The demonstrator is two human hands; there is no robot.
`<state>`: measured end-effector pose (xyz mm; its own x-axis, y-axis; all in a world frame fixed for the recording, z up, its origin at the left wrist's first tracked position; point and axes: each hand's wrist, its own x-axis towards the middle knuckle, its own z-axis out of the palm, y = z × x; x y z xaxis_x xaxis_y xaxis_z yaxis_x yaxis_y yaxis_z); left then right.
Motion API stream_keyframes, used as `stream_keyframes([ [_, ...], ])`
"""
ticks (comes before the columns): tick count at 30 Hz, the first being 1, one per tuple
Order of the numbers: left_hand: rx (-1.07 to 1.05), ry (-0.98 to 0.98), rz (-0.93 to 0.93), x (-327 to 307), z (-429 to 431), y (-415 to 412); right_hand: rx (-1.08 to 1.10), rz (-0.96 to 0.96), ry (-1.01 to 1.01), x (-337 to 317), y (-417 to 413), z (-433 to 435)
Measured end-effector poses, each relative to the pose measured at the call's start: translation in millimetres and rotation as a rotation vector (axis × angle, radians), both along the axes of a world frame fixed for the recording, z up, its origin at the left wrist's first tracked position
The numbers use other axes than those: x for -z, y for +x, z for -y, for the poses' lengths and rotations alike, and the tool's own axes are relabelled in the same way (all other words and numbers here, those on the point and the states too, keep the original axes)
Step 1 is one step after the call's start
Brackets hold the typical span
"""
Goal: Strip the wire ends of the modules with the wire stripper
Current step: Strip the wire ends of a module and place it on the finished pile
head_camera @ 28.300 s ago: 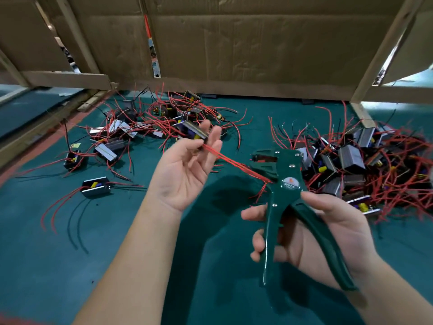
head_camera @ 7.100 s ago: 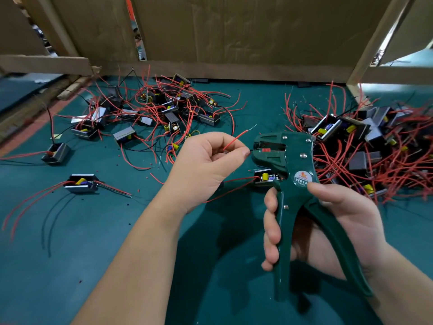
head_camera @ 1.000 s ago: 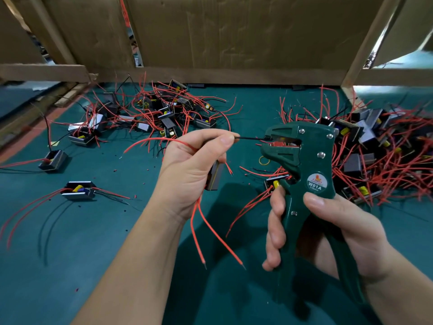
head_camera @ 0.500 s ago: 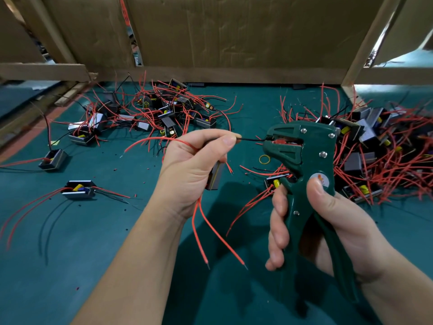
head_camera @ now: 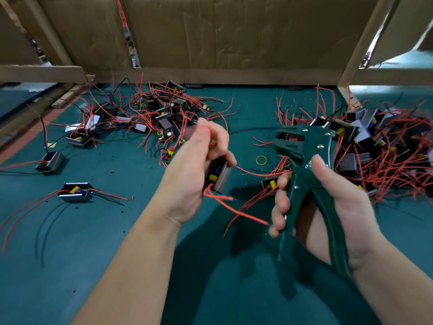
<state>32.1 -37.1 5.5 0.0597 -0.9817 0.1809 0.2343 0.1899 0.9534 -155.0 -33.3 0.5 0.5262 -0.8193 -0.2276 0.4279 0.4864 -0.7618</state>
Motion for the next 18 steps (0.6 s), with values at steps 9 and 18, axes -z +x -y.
stream_keyframes([
  [9,-0.277,-0.126,0.328,5,3,2,-0.223,0.126,-0.099,6,-5,-3],
  [18,-0.270,-0.160,-0.044,3,-1,-9,-0.365,0.313,-0.014,12,6,-11],
])
